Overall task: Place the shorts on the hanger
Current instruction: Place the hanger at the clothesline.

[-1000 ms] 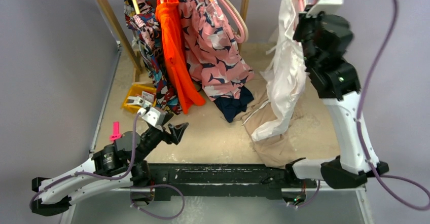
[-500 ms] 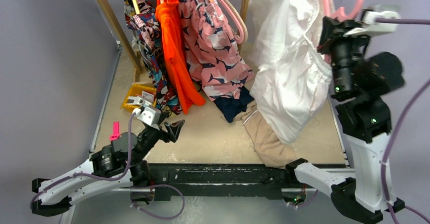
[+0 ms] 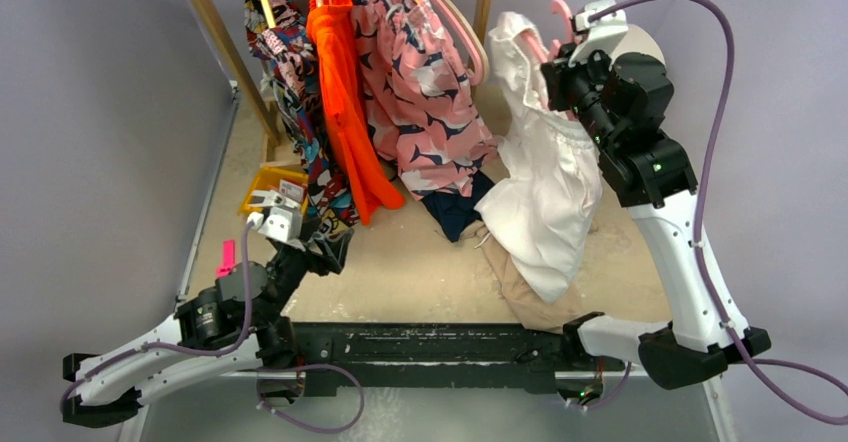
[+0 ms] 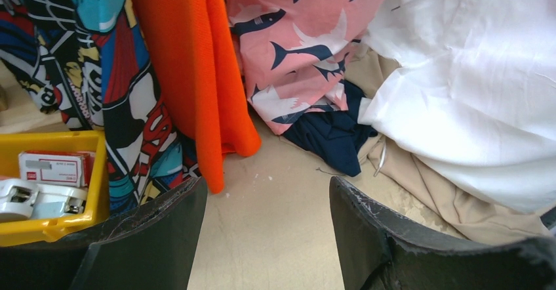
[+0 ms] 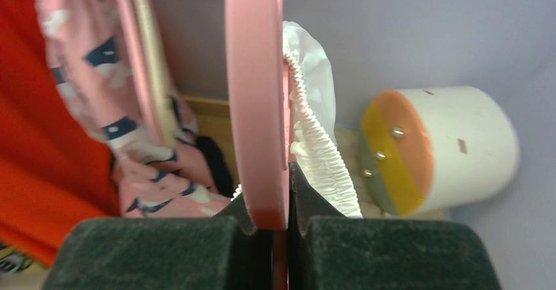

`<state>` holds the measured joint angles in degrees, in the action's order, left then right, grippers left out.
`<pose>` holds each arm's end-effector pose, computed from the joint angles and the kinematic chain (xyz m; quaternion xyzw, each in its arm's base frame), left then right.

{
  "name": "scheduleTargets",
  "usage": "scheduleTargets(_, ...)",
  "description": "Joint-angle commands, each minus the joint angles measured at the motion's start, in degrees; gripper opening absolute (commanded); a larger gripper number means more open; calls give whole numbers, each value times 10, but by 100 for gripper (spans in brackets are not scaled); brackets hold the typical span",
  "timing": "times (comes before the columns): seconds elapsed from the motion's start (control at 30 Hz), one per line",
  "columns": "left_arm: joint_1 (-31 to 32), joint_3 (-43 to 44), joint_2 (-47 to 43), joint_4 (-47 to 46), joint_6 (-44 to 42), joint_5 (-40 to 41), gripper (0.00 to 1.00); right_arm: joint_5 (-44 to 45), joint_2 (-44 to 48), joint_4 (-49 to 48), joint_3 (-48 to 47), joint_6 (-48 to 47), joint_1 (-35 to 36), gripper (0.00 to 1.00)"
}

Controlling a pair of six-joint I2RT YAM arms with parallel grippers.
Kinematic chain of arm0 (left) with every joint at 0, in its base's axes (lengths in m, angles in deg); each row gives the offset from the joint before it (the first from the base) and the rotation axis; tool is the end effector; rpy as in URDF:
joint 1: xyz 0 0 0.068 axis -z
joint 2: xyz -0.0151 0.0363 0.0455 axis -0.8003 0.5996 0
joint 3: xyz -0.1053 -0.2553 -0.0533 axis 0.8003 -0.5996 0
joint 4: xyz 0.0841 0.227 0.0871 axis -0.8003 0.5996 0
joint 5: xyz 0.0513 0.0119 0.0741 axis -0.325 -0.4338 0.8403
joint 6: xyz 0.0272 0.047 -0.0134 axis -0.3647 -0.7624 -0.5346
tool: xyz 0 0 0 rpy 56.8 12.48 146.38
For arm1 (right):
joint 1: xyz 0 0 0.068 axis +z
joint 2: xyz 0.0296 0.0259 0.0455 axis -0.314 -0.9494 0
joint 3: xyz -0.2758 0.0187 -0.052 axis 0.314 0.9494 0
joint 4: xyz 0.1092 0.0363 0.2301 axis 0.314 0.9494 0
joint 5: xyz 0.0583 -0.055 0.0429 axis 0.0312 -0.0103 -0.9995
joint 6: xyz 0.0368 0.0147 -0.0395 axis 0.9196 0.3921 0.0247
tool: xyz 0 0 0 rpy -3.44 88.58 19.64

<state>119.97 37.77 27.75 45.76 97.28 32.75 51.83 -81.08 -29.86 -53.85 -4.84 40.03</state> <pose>0.0531 -0.0581 0.3117 0.0656 0.7173 -0.2291 0.6548 0.2126 0.0770 0.5411 -0.0833 0.6740 0.0536 0.7320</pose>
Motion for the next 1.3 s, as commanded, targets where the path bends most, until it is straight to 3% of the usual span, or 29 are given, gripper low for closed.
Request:
scheduleTargets(0.0, -1, 32, 9, 7, 33, 29, 68, -162, -13, -33, 11, 28, 3, 0)
scheduleTargets(0.27, -1, 39, 27, 16, 35, 44, 67, -170, -38, 69, -4, 16, 77, 0)
scheduleTargets(0.53, -1, 38, 30, 16, 32, 47, 67, -242, -16, 69, 9, 14, 94, 0)
scheduleTargets(0.93, -1, 39, 27, 18, 33, 49, 67, 125, 19, 107, -9, 37, 94, 0)
scheduleTargets(1.27, -1, 40, 24, 20, 33, 42, 67, 122, -21, 110, -74, 22, 94, 0)
